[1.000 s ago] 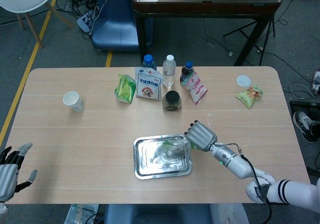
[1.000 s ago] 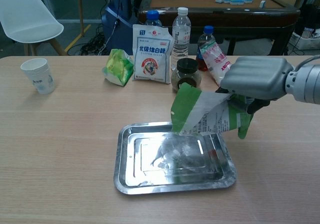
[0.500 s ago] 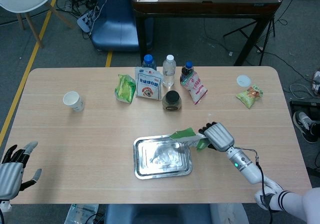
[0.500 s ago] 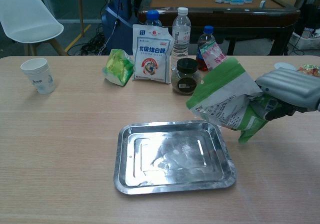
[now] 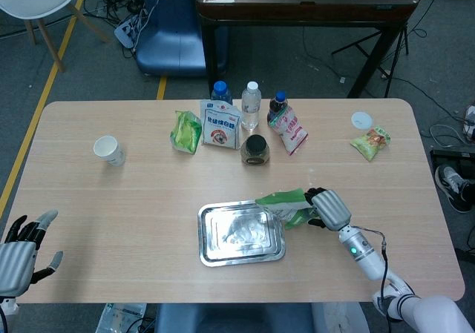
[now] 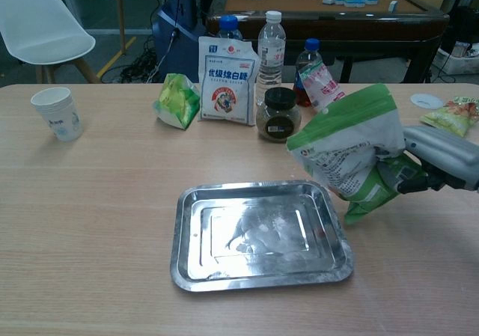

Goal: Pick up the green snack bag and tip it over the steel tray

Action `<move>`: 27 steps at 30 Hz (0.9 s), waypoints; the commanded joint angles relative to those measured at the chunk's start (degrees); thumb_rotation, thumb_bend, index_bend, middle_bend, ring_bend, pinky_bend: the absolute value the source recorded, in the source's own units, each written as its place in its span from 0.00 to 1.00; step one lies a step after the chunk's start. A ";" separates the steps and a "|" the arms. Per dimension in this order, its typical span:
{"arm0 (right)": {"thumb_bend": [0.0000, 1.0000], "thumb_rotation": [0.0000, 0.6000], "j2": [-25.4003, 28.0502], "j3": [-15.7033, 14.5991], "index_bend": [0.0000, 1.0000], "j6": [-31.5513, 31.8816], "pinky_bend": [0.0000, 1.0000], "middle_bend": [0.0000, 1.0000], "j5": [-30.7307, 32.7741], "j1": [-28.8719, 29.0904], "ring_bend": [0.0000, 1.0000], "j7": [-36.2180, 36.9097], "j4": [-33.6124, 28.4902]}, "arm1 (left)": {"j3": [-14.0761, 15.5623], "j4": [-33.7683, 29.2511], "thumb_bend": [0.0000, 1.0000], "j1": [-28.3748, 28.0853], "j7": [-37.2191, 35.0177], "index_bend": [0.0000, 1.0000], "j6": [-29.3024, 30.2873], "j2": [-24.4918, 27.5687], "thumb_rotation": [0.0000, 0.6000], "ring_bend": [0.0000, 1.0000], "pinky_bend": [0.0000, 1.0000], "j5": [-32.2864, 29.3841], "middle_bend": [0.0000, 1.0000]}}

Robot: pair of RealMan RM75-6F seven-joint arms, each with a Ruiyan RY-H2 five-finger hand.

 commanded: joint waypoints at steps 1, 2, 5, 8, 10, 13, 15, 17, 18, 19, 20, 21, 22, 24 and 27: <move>0.49 1.00 -2.14 -0.11 0.66 0.32 0.43 0.53 -0.20 -0.56 0.40 3.08 2.71 | 0.04 0.00 0.31 0.04 -0.07 0.11 0.10 0.00 1.00 0.20 0.05 0.08 0.15; 0.47 1.00 -2.54 -0.05 0.65 0.39 0.43 0.52 -0.16 -0.64 0.39 3.79 3.23 | 0.03 0.02 0.31 0.07 -0.11 0.11 0.16 0.01 1.00 0.20 0.05 0.10 0.15; 0.32 1.00 -3.56 0.25 0.63 0.32 0.40 0.50 0.21 -0.94 0.37 6.10 4.33 | 0.06 0.08 0.31 0.17 -0.03 0.11 0.24 0.07 1.00 0.20 0.05 0.00 0.15; 0.18 1.00 -4.33 0.59 0.61 0.26 0.39 0.49 0.62 -1.29 0.36 7.71 5.07 | 0.11 -0.01 0.31 0.19 0.21 0.11 0.19 0.03 1.00 0.20 0.04 -0.04 0.15; 0.12 1.00 -4.65 0.61 0.60 0.11 0.38 0.48 0.77 -1.60 0.35 8.65 5.39 | 0.12 -0.01 0.31 0.18 0.16 0.11 0.22 -0.01 1.00 0.20 0.04 0.05 0.15; 0.06 1.00 -4.87 0.57 0.57 0.17 0.36 0.47 0.80 -1.97 0.33 9.38 5.87 | 0.11 -0.02 0.31 0.11 0.23 0.11 0.22 -0.04 1.00 0.20 0.04 0.19 0.15; 0.02 1.00 -4.85 0.60 0.55 0.15 0.35 0.45 0.86 -2.15 0.31 10.01 5.91 | 0.09 -0.03 0.31 0.04 0.27 0.11 0.22 -0.06 1.00 0.20 0.04 0.29 0.15; 0.00 1.00 -4.79 0.61 0.52 0.05 0.33 0.43 0.89 -2.25 0.29 10.40 5.91 | 0.09 -0.05 0.31 -0.01 0.34 0.11 0.18 -0.10 1.00 0.20 0.04 0.34 0.15; 0.00 1.00 -4.72 0.58 0.51 0.02 0.32 0.43 0.87 -2.31 0.28 10.69 5.84 | 0.10 -0.13 0.31 -0.03 0.38 0.11 0.13 -0.14 1.00 0.20 0.04 0.35 0.15; 0.00 1.00 -4.64 0.51 0.50 -0.04 0.30 0.42 0.82 -2.37 0.27 10.88 5.79 | 0.12 -0.18 0.31 -0.04 0.43 0.11 0.10 -0.15 1.00 0.20 0.04 0.36 0.15; 0.00 1.00 -4.58 0.44 0.48 -0.07 0.29 0.41 0.75 -2.40 0.26 11.00 5.74 | 0.13 -0.20 0.31 -0.06 0.48 0.11 0.08 -0.17 1.00 0.20 0.04 0.38 0.15; 0.00 1.00 -4.49 0.32 0.47 -0.23 0.28 0.40 0.66 -2.44 0.25 11.13 5.68 | 0.15 -0.25 0.31 -0.06 0.59 0.11 0.06 -0.17 1.00 0.20 0.04 0.39 0.15; 0.00 1.00 -4.39 0.16 0.45 -0.41 0.27 0.39 0.56 -2.46 0.24 11.28 5.58 | 0.16 -0.31 0.31 -0.06 0.69 0.11 0.04 -0.15 1.00 0.20 0.04 0.36 0.15; 0.00 1.00 -4.24 -0.03 0.42 -0.63 0.24 0.37 0.41 -2.52 0.22 11.44 5.44 | 0.18 -0.51 0.31 -0.06 0.89 0.11 -0.01 -0.09 1.00 0.20 0.04 0.33 0.15; 0.00 1.00 -4.03 -0.07 0.39 -0.89 0.22 0.35 0.43 -2.65 0.19 11.67 5.25 | 0.17 -0.77 0.31 -0.04 1.14 0.11 0.07 0.02 1.00 0.20 0.04 0.34 0.15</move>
